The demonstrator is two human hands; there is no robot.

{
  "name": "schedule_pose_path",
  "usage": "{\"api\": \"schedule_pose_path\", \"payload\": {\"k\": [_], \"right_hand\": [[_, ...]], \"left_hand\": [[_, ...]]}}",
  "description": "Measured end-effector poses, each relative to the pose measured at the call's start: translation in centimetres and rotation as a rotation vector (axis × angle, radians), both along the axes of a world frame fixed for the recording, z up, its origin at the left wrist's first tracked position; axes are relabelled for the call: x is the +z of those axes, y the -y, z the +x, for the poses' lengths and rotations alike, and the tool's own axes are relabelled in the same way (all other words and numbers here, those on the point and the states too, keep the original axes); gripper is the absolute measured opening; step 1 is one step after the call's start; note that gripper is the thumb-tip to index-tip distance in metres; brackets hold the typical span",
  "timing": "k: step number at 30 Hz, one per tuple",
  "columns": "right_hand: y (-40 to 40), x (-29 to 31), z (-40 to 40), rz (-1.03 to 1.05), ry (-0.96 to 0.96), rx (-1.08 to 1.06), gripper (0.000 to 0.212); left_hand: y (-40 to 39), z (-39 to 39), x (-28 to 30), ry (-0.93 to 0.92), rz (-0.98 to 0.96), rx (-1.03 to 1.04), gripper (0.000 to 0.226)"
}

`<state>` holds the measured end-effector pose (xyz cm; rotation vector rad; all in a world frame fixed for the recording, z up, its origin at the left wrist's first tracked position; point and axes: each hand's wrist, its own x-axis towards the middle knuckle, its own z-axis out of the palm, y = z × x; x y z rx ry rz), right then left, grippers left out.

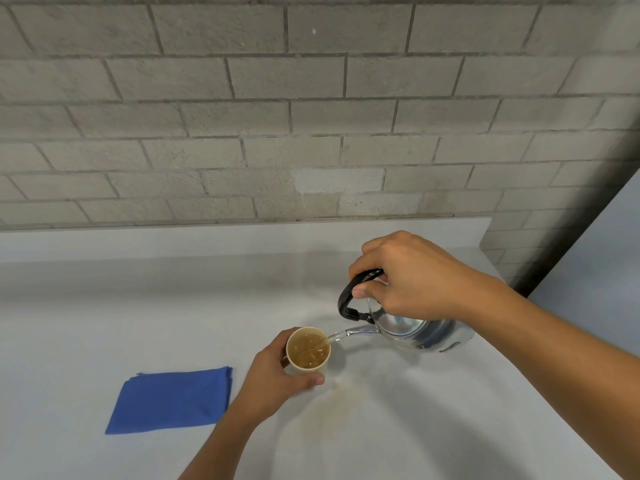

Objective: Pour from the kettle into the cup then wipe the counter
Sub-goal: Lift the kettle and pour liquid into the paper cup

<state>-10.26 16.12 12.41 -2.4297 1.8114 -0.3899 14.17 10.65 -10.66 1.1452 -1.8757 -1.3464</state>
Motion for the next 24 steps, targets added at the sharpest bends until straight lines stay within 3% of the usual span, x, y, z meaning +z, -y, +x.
{"api": "schedule_pose_path", "payload": {"k": [5,16,21,24], "right_hand": [[0.0,-0.6,-0.8,-0.003,0.091,-0.037,0.009],[-1.9,-3.5,-4.2,0.049,0.579,-0.236,0.01],[-2.6,-4.4,-5.4,0.022,0.698,-0.254,0.013],[-2.7,-4.7,-6.3,-0.011,0.764,-0.276,0.015]], "left_hand": [[0.0,0.0,0.1,-0.01,0.013,0.004,0.079],[0.0,0.5,0.8,0.002,0.04,-0.004,0.083],[0.2,1.2,2.3,0.01,0.08,-0.024,0.112],[0.3,1.6,4.0,0.003,-0.011,0.0,0.118]]}}
